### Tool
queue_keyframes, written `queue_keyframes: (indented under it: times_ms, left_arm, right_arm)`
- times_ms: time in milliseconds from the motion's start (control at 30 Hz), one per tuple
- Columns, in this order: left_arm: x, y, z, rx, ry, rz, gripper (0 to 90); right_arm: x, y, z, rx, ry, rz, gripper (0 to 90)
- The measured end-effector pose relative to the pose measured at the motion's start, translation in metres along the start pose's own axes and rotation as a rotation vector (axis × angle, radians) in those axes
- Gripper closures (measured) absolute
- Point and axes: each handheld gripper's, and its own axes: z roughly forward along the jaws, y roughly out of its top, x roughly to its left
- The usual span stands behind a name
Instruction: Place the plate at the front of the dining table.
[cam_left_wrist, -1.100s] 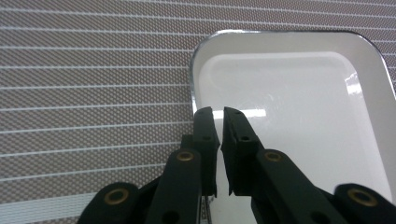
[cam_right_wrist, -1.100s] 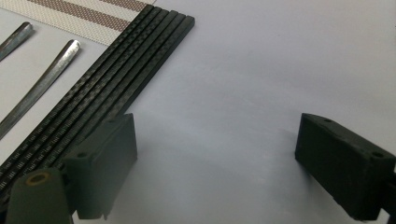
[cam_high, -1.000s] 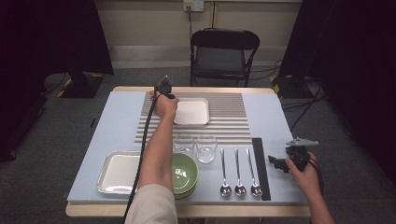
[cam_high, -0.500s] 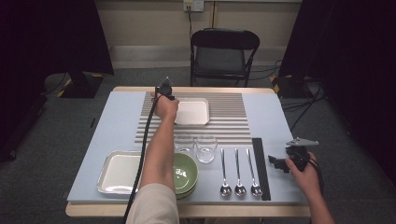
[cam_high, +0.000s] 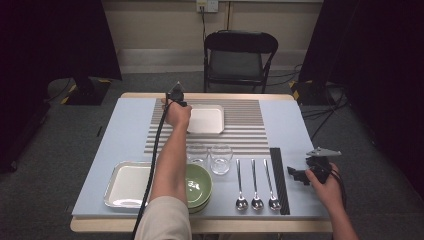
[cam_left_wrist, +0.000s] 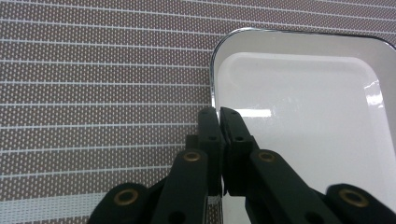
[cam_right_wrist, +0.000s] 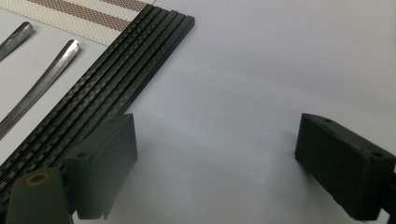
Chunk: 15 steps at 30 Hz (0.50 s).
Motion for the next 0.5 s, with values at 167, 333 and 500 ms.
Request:
queue_keyframes:
  times_ms: [167,333,500]
  left_arm:
    - [-0.0009,0.0005,0.0008,-0.007,0.005,-0.01,88.7]
    - [-0.0012,0.0005,0.0011,-0.011,0.007,-0.019,88.8]
    - [-0.0018,0.0008,0.0022,-0.021,0.004,-0.027,88.8]
  right_arm:
    - [0.0,0.0,0.0,0.0,0.001,0.001,11.5]
    - [-0.0001,0.0,0.0,0.0,0.001,0.001,11.5]
    - [-0.0001,0.0,0.0,0.0,0.001,0.001,11.5]
